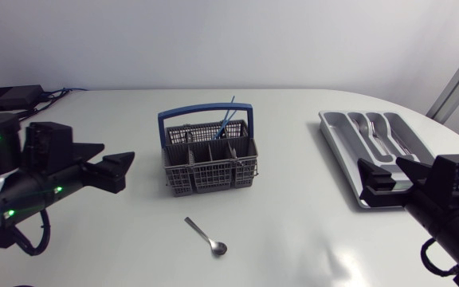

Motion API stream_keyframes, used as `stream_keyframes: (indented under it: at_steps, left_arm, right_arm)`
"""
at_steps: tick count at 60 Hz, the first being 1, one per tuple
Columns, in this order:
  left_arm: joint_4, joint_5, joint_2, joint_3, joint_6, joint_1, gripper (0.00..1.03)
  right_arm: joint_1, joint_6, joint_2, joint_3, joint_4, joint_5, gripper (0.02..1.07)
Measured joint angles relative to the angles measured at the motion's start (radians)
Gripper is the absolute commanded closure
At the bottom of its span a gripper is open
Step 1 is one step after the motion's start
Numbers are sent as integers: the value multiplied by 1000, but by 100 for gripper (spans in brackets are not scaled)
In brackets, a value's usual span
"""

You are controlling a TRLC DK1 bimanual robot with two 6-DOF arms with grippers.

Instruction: Unload the cutlery basket into the drawer organizer.

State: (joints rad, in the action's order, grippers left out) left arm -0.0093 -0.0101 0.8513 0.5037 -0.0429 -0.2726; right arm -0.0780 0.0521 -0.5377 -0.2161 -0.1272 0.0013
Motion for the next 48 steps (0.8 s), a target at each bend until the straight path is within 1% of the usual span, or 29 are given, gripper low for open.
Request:
stream_keyframes:
  at_steps: [6, 9, 14, 17, 22, 25, 27, 31, 33, 35, 38, 41, 43, 45, 47, 48]
  left_arm:
    - [-59, 0, 143, 78, -105, -34, 19]
    - [-89, 0, 219, 116, -209, -57, 19]
    - [-126, 0, 286, 146, -335, -91, 18]
    - [-150, 1, 323, 152, -429, -127, 14]
    - [-149, 1, 375, 140, -585, -212, 14]
    - [-138, 0, 397, 124, -663, -263, 14]
    - [-137, -2, 421, 116, -715, -297, 15]
    - [-147, -3, 470, 117, -773, -326, 15]
    - [-175, -14, 507, 125, -808, -333, 15]
    - [-195, -39, 536, 132, -842, -334, 20]
    - [-233, -61, 573, 151, -878, -334, 23]
    - [-277, -84, 613, 188, -911, -334, 34]
    - [-307, -106, 640, 220, -936, -334, 37]
    - [-323, -121, 660, 250, -956, -336, 39]
    - [-335, -125, 677, 278, -976, -343, 44]
    - [-339, -126, 683, 288, -982, -346, 44]
  right_arm:
    - [-13, 0, -74, -47, 58, -1, 7]
    - [-20, 0, -107, -77, 106, -5, 7]
    - [-37, -6, -149, -123, 180, -5, 7]
    - [-51, -18, -178, -156, 238, -4, 7]
    - [-85, -62, -224, -208, 325, -8, 7]
    - [-103, -90, -250, -233, 365, -37, 7]
    - [-112, -116, -262, -248, 395, -76, 7]
    - [-117, -160, -268, -262, 442, -130, 7]
    - [-118, -191, -269, -272, 476, -151, 7]
    - [-124, -228, -269, -278, 500, -163, 7]
    - [-135, -273, -269, -282, 521, -171, 7]
    - [-148, -314, -268, -282, 532, -178, 7]
    - [-157, -340, -265, -282, 541, -181, 7]
    - [-161, -361, -260, -282, 544, -182, 7]
    - [-164, -376, -257, -282, 546, -182, 7]
    - [-164, -379, -257, -282, 546, -182, 7]
